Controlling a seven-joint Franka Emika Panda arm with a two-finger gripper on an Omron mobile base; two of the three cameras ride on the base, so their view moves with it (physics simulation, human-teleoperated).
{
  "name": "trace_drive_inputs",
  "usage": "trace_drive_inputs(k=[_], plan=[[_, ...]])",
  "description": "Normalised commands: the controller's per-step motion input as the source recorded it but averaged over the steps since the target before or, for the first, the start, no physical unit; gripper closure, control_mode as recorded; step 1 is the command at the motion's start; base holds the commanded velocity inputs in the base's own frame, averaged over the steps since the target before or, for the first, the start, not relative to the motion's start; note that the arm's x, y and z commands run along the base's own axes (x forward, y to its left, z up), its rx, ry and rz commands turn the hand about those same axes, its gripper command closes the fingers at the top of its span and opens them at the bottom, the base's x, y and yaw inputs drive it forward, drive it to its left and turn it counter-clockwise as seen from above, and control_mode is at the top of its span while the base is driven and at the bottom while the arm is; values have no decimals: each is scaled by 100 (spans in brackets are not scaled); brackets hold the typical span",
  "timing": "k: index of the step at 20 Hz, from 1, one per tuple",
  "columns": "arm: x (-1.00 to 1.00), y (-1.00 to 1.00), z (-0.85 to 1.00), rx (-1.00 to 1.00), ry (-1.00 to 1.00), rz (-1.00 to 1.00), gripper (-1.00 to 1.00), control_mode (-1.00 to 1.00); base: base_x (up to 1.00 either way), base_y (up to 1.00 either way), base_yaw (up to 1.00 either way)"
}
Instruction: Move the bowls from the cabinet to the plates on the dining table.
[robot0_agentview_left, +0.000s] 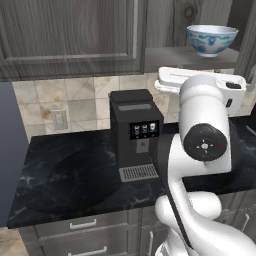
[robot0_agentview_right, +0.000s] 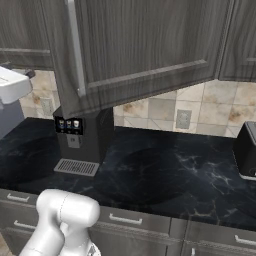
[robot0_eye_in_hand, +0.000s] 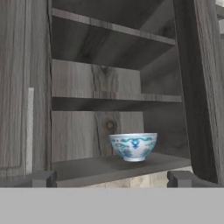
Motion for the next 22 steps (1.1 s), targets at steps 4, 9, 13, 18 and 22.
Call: trace_drive_inputs(k=[4,9,13,18,22], plan=[[30,-8,-5,3,0,-1,-100,-100,0,0,0],[27,-13,-5,3,0,-1,-100,-100,0,0,0],[26,-13,-5,3,0,-1,-100,-100,0,0,0],[27,-10,-4,3,0,-1,-100,-100,0,0,0],[26,-10,-3,3,0,-1,-100,-100,0,0,0]])
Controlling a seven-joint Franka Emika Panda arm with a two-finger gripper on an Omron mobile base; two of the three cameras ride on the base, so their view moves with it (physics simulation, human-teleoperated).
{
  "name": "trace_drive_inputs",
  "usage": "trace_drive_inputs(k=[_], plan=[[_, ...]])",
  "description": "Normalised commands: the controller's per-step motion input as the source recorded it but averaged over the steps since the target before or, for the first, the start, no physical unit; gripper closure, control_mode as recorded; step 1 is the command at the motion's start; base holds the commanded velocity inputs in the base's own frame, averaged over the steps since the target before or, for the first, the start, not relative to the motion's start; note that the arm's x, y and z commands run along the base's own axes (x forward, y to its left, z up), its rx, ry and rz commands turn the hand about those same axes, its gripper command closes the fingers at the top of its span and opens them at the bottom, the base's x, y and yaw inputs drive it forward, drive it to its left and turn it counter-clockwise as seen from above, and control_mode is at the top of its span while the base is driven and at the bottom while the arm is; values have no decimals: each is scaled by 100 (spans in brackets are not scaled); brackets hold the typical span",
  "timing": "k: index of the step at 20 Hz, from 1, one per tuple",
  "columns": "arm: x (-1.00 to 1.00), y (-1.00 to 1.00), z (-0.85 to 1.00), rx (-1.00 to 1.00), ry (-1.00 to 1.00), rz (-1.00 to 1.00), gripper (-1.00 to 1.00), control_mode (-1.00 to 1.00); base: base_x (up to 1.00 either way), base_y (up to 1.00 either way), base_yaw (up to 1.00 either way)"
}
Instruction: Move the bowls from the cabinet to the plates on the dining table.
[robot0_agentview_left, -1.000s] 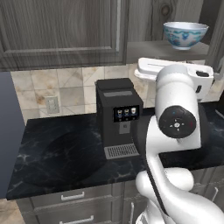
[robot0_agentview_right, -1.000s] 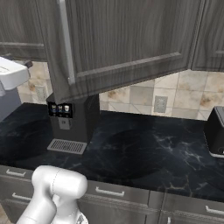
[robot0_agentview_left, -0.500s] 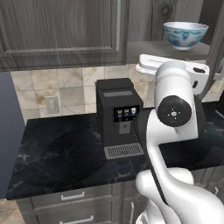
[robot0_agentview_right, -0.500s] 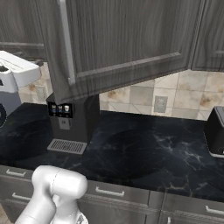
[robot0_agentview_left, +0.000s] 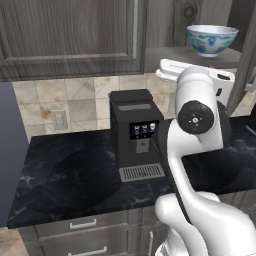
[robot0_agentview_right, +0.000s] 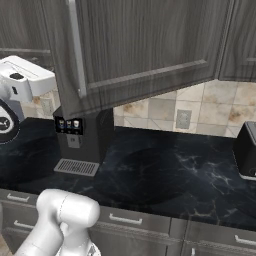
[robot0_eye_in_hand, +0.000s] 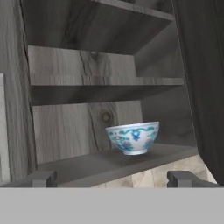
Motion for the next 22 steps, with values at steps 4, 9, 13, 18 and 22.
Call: trace_drive_inputs(k=[4,9,13,18,22], plan=[[18,-10,0,2,0,-1,-100,-100,0,0,0],[9,-9,0,2,0,-2,-100,-100,0,0,0],[-14,-7,4,1,-5,-6,-100,-100,0,0,0],[-19,-9,7,1,-7,-7,-100,-100,0,0,0],[-8,-18,6,2,-4,-7,-100,-100,0,0,0]])
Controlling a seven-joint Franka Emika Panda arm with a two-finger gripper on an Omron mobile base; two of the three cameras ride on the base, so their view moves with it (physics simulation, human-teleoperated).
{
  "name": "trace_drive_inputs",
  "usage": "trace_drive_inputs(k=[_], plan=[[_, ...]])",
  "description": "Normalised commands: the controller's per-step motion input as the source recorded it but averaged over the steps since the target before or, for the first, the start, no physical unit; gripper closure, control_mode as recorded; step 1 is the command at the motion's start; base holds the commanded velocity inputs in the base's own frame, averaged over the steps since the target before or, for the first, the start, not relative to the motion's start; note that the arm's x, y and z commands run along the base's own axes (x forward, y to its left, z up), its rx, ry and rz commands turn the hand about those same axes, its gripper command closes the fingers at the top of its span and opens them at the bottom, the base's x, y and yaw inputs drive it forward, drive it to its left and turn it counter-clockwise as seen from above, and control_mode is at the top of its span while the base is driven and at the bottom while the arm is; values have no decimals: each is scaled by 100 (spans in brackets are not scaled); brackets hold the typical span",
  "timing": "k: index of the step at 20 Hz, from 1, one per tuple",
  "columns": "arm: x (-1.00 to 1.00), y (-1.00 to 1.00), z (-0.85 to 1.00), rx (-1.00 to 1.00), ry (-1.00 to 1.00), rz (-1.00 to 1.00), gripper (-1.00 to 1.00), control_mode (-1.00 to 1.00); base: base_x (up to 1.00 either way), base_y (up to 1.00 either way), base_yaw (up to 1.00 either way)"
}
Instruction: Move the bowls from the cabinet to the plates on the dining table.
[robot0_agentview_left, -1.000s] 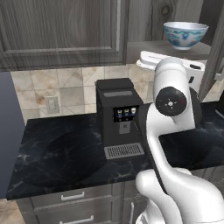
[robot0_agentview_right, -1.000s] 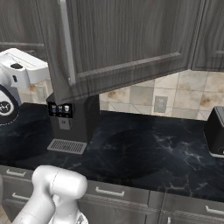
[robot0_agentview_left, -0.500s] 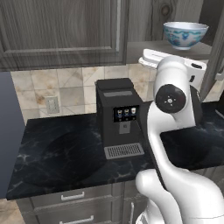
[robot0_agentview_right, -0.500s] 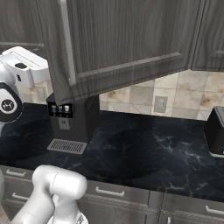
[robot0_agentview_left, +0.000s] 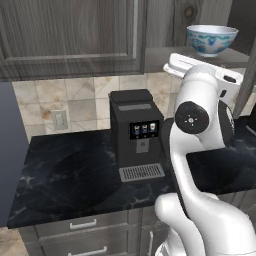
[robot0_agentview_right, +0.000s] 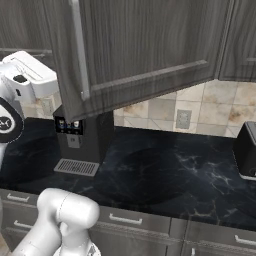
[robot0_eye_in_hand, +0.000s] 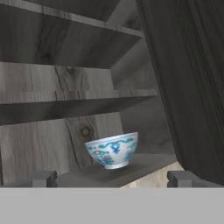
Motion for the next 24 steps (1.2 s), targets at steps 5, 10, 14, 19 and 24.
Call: trace_drive_inputs(k=[5,10,14,19,24], plan=[[1,-31,1,4,-1,-5,-100,-100,0,0,0],[-8,-38,9,5,-1,-5,-100,-100,0,0,0],[-31,-22,23,3,-3,-8,-100,-100,0,0,0],[-33,-14,20,0,-3,-11,-100,-100,0,0,0],[-29,-18,19,0,-2,-11,-100,-100,0,0,0]])
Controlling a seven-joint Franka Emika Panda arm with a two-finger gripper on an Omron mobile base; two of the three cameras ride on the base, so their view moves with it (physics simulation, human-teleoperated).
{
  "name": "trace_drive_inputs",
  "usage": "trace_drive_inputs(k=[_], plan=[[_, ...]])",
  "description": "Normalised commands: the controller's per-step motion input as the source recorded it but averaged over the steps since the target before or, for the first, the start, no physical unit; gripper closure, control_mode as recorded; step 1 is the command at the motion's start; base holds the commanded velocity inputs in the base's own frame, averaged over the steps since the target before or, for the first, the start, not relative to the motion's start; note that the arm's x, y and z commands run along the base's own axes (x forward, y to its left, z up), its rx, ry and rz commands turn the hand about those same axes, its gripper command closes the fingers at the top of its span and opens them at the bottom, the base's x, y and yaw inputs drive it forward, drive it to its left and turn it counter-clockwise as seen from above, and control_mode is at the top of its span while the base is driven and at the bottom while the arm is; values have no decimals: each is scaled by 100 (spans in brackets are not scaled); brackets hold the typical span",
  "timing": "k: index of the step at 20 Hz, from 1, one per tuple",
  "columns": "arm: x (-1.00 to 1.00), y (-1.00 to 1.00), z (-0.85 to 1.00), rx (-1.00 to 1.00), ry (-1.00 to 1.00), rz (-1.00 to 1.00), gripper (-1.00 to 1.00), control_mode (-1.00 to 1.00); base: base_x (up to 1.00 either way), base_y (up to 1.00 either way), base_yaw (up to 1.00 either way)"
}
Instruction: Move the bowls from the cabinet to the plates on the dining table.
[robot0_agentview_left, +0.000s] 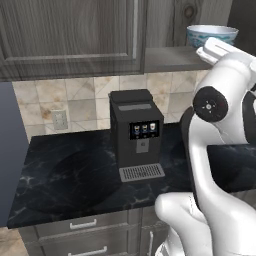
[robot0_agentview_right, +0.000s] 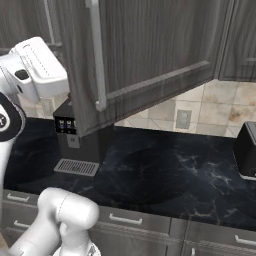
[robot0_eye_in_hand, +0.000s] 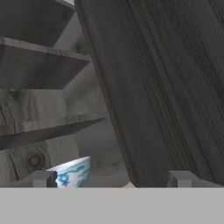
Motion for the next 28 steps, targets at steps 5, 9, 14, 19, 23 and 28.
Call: trace_drive_inputs(k=[5,9,14,19,23,28], plan=[[-20,-28,15,1,0,-11,-100,-100,0,0,0],[-3,-41,-2,4,5,-9,-100,-100,0,0,0],[4,-46,-12,5,7,-7,-100,-100,0,0,0],[10,-48,-14,4,6,-5,-100,-100,0,0,0],[4,-52,-5,3,3,-5,-100,-100,0,0,0],[-1,-54,0,5,0,-6,-100,-100,0,0,0]])
